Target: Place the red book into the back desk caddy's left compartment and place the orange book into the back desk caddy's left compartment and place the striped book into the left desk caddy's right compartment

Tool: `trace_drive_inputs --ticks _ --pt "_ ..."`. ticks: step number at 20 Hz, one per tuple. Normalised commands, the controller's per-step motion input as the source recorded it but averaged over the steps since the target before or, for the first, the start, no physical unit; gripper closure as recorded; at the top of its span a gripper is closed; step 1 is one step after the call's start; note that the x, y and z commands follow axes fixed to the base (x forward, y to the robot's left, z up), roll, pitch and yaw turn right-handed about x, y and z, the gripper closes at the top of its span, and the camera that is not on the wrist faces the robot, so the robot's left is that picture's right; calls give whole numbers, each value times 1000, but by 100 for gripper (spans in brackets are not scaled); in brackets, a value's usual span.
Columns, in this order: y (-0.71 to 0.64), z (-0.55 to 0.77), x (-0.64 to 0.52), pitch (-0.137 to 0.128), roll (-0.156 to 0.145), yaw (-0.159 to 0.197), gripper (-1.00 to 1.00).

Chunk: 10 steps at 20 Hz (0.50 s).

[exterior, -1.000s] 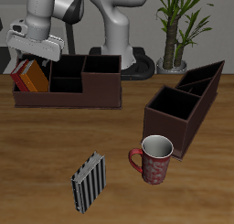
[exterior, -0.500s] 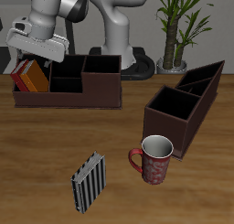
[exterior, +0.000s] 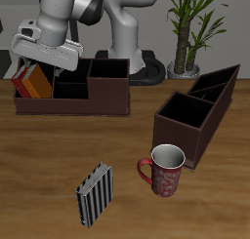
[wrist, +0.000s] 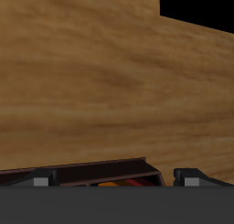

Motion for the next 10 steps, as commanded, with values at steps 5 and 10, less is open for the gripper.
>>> trace_drive_inputs --ticks 5,10 --pt "254 243 473 4 30 16 -100" --pt "611 378 732 -8 42 18 -100"
